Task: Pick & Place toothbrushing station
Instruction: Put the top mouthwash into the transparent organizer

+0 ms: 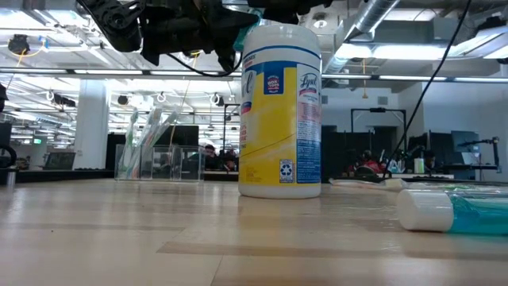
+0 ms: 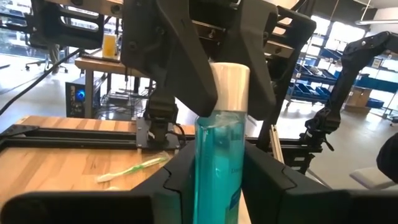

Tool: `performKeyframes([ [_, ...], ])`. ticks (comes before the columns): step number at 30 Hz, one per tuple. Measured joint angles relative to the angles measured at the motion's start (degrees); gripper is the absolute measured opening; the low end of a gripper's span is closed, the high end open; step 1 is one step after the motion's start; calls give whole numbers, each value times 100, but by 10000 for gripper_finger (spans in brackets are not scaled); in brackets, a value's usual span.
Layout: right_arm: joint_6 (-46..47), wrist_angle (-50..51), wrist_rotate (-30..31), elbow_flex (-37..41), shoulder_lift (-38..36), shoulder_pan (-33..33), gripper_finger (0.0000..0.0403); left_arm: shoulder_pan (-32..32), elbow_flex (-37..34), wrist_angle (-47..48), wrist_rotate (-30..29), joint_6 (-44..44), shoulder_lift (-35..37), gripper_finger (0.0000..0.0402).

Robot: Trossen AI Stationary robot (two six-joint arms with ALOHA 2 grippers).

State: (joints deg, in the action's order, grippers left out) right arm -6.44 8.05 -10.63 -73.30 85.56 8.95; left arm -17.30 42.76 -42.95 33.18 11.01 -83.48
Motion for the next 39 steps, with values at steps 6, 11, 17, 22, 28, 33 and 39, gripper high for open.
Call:
performKeyframes([
  [6, -21, 49, 19, 0, -1, 2, 109, 0, 0, 7, -16, 39, 0, 93],
  [11, -21, 80, 19, 0, -2, 5, 103, 0, 0, 10, -16, 15, 0, 93],
  [17, -25, 206, 40, 0, -21, 28, 114, 2, -2, 81, -162, 14, 0, 92],
  [22, -21, 316, 32, 4, -58, 105, 119, 0, -2, 83, -194, -10, 0, 91],
  [28, -17, 499, 17, 7, -107, 184, 118, -1, -5, 125, -443, -65, 2, 72],
  [33, -17, 527, 30, 7, -105, 213, 118, -28, -7, 150, -581, -68, 2, 75],
  [39, -17, 635, 45, 7, -89, 299, 118, -26, -83, 228, -947, -77, 15, 72],
])
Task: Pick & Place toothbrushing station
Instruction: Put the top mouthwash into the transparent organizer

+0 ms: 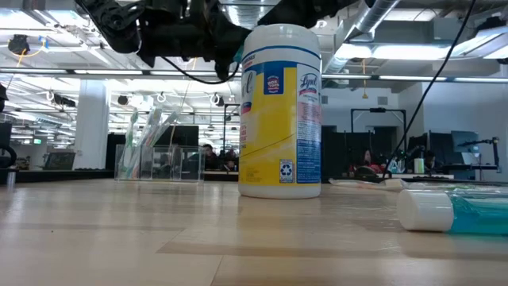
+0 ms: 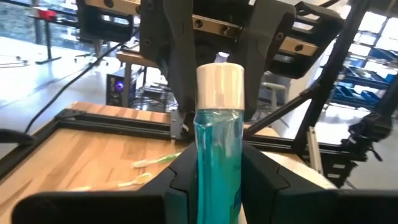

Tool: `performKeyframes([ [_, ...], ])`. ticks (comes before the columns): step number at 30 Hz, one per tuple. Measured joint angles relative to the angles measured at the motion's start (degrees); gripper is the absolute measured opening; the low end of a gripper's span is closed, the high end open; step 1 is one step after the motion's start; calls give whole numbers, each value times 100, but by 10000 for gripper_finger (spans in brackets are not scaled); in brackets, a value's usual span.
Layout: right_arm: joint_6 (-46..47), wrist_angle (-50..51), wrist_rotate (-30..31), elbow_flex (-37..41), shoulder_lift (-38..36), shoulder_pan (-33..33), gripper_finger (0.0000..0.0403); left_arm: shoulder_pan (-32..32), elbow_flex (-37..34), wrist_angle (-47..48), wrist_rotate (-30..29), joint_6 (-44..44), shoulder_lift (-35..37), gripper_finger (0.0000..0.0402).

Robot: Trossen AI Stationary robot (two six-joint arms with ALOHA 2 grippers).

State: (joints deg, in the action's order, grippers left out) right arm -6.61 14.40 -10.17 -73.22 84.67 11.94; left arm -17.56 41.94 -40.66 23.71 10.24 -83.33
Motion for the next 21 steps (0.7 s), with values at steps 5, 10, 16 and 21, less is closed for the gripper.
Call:
performKeyframes([
  [5, 0, 116, 48, 10, -3, 63, 118, -26, -331, -1, -178, 0, 340, 74],
  [10, 3, 95, 30, 10, -3, 142, 118, 17, -856, -4, -849, -124, 1083, 72],
  [16, 13, 2, -4, 10, -3, 139, 118, 289, -1609, 15, -2333, -372, 1873, 72],
  [21, 8, -20, -9, 10, -3, 136, 118, 526, -2085, -78, -3575, -382, 2168, 73],
])
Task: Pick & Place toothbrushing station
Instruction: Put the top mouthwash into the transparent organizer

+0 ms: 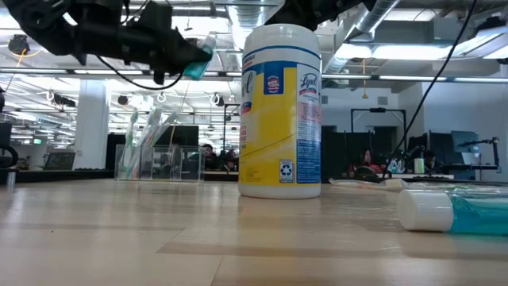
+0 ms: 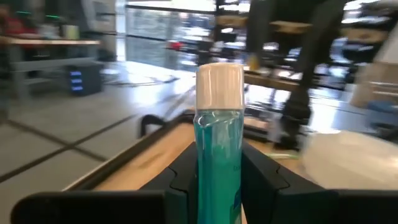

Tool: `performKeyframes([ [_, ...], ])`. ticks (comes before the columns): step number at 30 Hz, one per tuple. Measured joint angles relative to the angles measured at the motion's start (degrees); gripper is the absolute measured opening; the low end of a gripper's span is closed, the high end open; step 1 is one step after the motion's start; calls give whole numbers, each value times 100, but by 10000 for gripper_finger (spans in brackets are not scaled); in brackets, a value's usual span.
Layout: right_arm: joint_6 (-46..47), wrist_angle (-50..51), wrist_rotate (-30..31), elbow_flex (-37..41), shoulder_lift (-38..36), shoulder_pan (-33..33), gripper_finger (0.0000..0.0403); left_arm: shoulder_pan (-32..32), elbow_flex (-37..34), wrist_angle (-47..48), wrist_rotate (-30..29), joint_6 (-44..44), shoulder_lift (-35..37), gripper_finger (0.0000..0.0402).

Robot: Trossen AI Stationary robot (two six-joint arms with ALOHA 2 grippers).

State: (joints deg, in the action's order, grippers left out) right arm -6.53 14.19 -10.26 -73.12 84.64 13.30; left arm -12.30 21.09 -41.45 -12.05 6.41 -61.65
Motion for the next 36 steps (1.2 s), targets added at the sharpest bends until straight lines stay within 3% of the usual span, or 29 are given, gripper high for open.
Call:
performKeyframes([
  [8, -8, -6, -20, 0, 0, -4, 118, 193, -389, -243, -1451, 186, -59, 73],
  [22, -53, 12, -20, -2, -4, -4, 118, 193, -980, -282, -3163, 1045, -61, 75],
  [36, -98, -12, -20, -7, -4, -9, 118, 182, -995, -330, -3921, 1039, -312, 76],
])
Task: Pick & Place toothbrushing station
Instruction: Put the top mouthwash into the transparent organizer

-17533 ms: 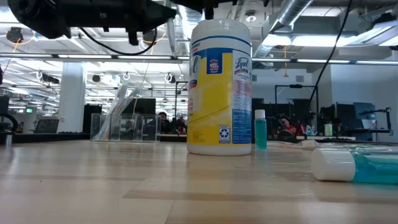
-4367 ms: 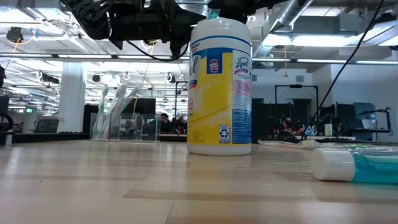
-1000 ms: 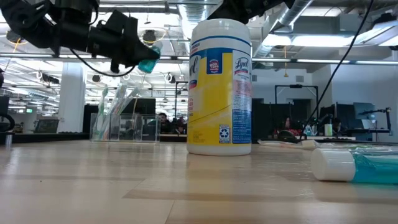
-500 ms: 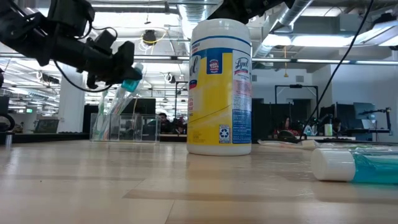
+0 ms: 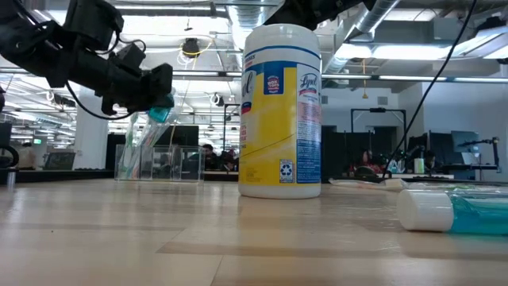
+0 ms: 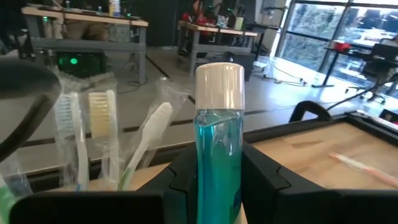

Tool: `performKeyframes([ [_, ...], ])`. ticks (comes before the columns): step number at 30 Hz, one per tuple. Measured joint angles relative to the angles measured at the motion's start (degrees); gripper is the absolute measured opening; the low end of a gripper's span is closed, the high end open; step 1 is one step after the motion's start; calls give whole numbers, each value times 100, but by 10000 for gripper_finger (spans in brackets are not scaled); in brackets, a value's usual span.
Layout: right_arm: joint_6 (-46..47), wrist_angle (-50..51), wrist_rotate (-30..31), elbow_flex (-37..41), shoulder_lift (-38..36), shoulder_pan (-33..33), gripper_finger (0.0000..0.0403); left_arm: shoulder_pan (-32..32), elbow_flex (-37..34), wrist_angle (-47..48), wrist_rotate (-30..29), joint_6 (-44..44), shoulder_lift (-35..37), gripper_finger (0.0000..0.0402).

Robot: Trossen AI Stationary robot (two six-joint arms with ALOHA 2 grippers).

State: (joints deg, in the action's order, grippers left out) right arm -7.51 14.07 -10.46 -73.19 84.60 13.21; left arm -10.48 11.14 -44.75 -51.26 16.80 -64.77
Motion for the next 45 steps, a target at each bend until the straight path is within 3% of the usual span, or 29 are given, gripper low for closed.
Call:
performKeyframes([
  [6, 0, -1, 0, 0, 0, -4, 118, -14, 0, -162, -362, 19, -506, 76],
  [20, 0, -20, 0, 0, 0, -4, 118, -436, 17, -919, -325, 192, -1520, 76],
  [31, 0, -39, 0, 0, 0, -4, 118, -642, 485, -979, -378, -138, -2309, 76],
  [38, -43, -40, 0, 0, 0, -4, 118, -752, 487, -985, -440, 26, -2516, 78],
  [45, -46, -38, 0, 0, 0, -4, 118, -752, 487, -1068, -440, 39, -2531, 106],
])
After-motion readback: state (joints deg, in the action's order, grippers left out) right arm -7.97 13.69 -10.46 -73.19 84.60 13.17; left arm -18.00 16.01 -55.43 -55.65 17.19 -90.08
